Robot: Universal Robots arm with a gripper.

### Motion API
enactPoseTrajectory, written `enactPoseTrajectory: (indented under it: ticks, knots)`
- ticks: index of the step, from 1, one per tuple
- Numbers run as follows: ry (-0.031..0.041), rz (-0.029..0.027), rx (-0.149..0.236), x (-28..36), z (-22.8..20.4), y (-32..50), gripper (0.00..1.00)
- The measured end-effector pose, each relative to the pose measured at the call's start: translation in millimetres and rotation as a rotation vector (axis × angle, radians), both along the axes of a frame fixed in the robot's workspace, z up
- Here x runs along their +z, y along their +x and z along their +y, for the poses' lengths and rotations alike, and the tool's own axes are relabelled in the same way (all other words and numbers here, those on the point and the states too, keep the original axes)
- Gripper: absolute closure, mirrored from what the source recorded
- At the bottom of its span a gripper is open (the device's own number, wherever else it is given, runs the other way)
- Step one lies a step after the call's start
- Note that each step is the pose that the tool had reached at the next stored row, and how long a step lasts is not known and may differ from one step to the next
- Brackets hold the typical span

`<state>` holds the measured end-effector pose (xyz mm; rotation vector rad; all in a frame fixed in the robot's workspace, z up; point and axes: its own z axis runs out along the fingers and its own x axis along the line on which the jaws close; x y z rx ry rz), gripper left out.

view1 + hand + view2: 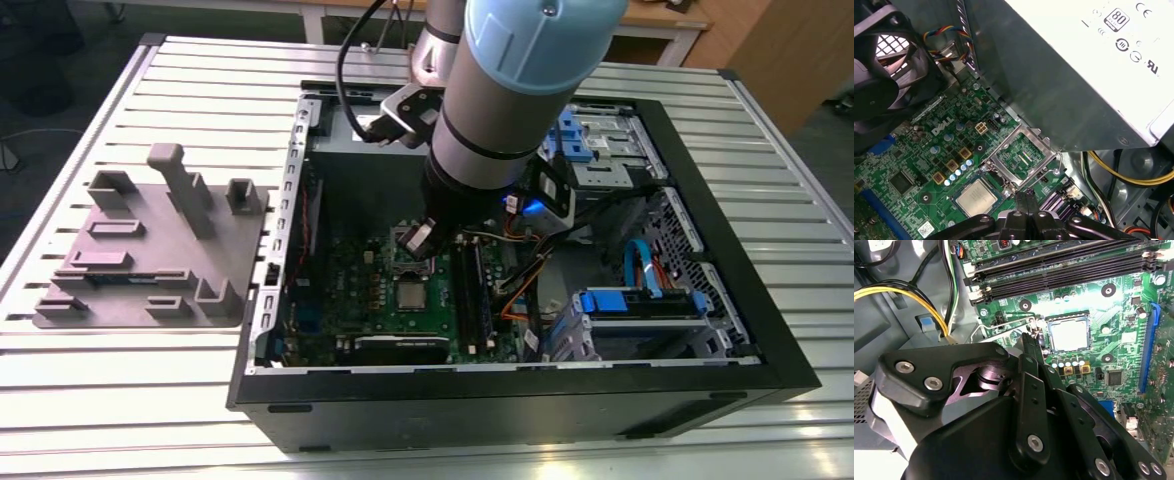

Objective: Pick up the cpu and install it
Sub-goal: 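Close the cpu cover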

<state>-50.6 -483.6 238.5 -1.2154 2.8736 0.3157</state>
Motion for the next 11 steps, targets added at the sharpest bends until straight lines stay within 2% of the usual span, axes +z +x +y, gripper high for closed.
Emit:
enactPoseTrajectory:
  ticks: [9, 11]
  knots:
    - [0.0004, 0.0001, 0.012, 0.0, 0.0, 0.0, 0.90]
    - [0.0005, -0.0001, 0.044, -0.2, 0.1, 0.1, 0.90]
